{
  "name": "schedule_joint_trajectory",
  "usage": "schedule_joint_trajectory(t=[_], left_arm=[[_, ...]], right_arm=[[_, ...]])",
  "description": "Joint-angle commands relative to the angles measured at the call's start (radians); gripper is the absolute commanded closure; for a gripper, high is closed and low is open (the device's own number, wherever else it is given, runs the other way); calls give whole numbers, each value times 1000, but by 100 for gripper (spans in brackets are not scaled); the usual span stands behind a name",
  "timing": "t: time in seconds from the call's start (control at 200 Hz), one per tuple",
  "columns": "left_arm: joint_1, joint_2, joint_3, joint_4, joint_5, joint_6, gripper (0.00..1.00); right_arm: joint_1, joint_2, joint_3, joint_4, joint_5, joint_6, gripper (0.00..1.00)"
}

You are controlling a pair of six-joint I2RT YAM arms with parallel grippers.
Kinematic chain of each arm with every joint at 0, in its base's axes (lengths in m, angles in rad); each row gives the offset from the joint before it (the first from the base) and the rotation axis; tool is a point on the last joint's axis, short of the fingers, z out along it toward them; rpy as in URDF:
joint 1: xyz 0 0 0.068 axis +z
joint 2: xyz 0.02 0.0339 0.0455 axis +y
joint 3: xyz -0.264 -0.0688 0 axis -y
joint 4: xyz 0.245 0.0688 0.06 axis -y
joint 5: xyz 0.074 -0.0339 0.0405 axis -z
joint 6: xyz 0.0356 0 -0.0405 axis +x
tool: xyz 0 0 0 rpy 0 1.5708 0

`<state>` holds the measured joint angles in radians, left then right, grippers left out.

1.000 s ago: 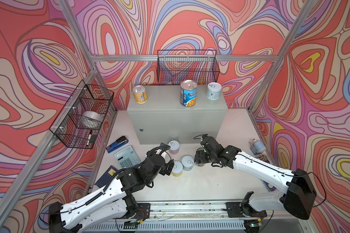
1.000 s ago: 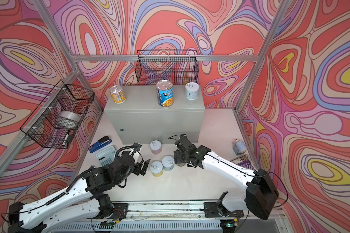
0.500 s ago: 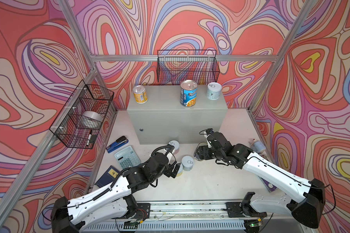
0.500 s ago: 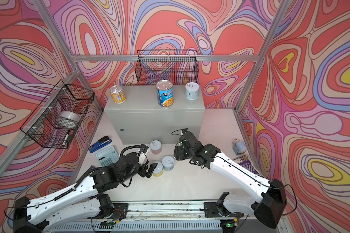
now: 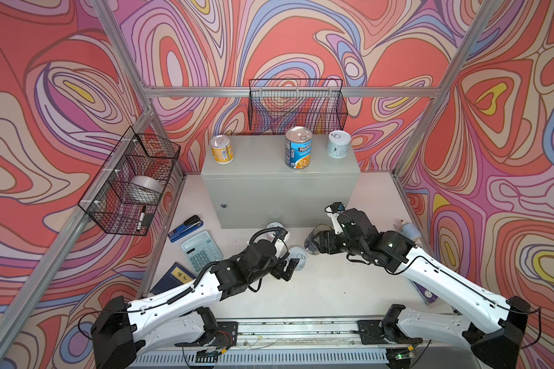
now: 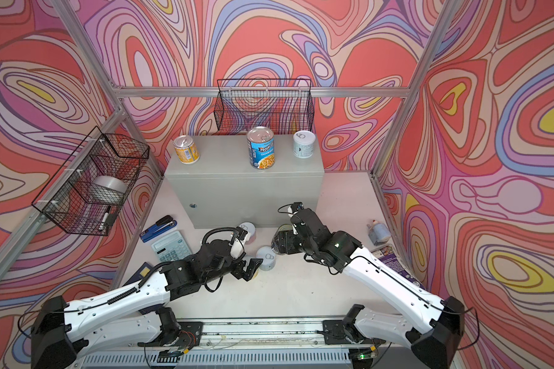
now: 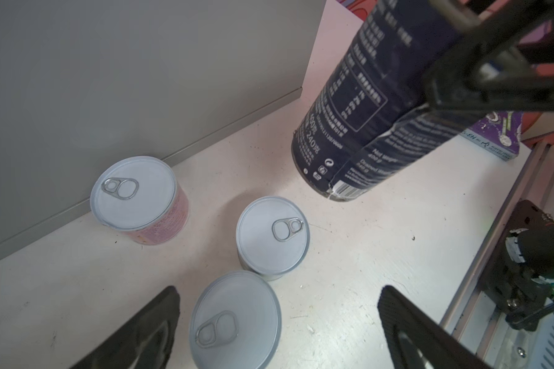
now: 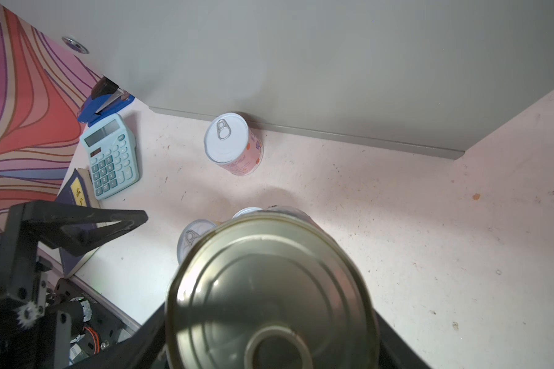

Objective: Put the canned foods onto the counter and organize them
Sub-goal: 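Bring the tomato can to the left gripper and close the left gripper on it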

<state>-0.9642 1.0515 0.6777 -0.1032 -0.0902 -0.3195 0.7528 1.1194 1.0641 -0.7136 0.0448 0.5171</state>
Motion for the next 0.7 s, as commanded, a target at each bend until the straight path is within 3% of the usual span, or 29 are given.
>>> schedule_joint_trajectory(t=[0.0, 0.366, 0.651, 0.691], left_arm=[[-1, 17, -7, 123, 57, -24, 0], [-1, 136, 64, 185, 191, 58, 0], [-1, 194, 147, 173, 179, 179, 0], [-1, 208, 160, 168, 186, 199, 4]], right_arm=[[-4, -40, 42, 89, -30, 16, 55], [-4, -67, -6, 155, -128, 69, 55], [-5, -71, -15, 158, -148, 75, 55], [-6, -70, -15, 157, -146, 71, 55]])
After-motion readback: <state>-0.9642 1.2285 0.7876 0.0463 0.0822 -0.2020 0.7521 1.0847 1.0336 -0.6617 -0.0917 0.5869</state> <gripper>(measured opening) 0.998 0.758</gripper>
